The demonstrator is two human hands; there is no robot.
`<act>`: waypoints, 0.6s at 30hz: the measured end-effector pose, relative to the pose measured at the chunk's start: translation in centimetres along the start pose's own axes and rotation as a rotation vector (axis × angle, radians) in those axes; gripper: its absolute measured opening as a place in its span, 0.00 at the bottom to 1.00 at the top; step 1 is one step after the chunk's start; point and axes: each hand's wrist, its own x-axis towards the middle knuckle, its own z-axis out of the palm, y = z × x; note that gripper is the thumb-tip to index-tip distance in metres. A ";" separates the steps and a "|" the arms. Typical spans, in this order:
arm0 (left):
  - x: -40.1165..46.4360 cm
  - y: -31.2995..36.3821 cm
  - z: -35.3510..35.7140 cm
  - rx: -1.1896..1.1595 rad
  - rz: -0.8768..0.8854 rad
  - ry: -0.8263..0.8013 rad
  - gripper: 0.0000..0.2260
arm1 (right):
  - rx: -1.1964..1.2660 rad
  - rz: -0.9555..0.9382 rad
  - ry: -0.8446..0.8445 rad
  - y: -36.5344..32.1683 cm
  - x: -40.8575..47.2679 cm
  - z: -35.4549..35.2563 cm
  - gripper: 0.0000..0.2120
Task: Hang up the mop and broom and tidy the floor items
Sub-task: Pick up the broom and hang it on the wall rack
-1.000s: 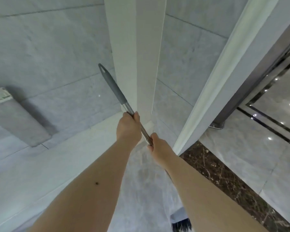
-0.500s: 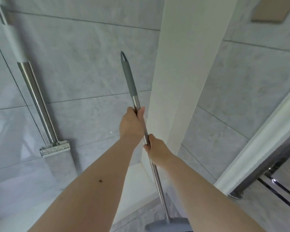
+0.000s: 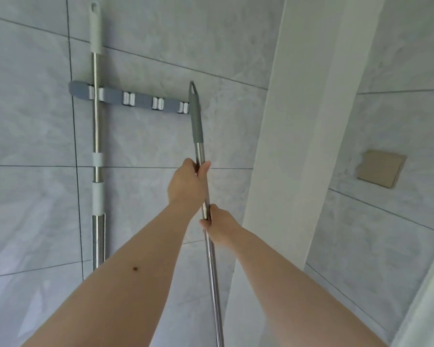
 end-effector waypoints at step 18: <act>15.9 5.9 -1.7 0.100 0.087 0.282 0.12 | 0.044 -0.319 -0.058 -5.5 14.5 -9.7 0.08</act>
